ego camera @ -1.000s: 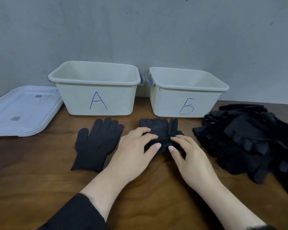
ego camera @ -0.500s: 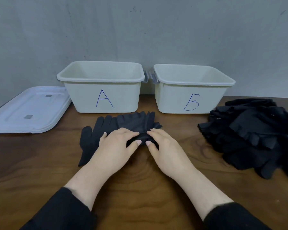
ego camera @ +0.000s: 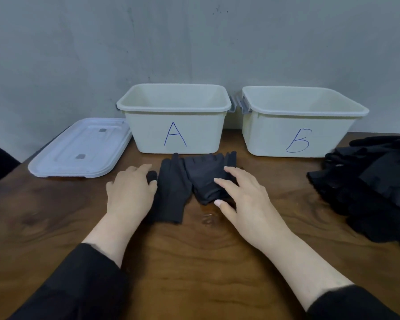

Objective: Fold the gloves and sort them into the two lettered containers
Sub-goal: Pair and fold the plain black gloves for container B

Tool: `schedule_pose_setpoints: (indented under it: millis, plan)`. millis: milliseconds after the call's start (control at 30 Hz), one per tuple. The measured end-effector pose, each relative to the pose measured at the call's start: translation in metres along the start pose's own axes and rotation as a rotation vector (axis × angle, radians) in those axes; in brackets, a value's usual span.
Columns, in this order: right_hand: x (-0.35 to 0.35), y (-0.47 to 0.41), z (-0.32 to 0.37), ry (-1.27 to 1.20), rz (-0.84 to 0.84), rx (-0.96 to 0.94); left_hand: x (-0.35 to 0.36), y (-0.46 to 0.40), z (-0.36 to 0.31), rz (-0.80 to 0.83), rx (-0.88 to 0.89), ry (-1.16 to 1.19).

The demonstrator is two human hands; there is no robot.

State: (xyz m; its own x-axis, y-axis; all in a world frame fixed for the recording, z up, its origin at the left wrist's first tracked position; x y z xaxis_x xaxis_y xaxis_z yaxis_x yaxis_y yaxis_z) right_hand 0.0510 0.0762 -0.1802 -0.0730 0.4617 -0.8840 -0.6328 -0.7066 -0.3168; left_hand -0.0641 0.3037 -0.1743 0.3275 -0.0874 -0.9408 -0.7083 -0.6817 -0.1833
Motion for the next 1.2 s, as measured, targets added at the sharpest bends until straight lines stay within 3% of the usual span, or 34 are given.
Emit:
schedule_pose_setpoints:
  millis: [167, 367, 567, 733, 900, 1000, 1200]
  plan:
    - [0.013, -0.006, 0.008, -0.022, 0.001, -0.022, 0.003, -0.003, -0.009, -0.036, 0.055, 0.071]
    - [0.017, -0.009, 0.022, -0.002, -0.041, -0.007, -0.019, -0.001, 0.020, -0.243, 0.010, 0.366]
    - [0.024, -0.010, 0.046, -0.006, -0.046, -0.016, -0.023, -0.001, 0.053, -0.174, -0.034, 0.271]
    - [0.031, -0.009, 0.064, 0.020, -0.010, -0.006, -0.039, 0.005, 0.045, -0.323, 0.121, 0.278]
    - [0.031, -0.007, 0.066, 0.098, 0.015, 0.018, -0.016, 0.022, 0.002, -0.049, 0.519, 0.280]
    - [0.031, -0.004, 0.064, 0.088, 0.018, 0.027, -0.002, 0.026, -0.015, 0.054, 0.577, 0.186]
    - [0.014, -0.002, 0.057, 0.030, -0.123, 0.065, -0.001, 0.027, -0.018, 0.073, 0.573, 0.232]
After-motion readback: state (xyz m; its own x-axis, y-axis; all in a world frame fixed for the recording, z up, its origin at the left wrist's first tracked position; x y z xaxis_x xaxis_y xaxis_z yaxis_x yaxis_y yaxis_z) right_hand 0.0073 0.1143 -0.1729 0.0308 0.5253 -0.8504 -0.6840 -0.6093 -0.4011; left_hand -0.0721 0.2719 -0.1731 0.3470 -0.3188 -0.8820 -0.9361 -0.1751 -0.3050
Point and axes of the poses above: each hand's wrist, its own y-axis away from the middle knuckle, its own x-axis out of the palm, z = x × y, the point moved 4 cm from there along -y, towards the middle knuckle, and after that the axes turned 5 degrees about x, right-handed, at the moved point
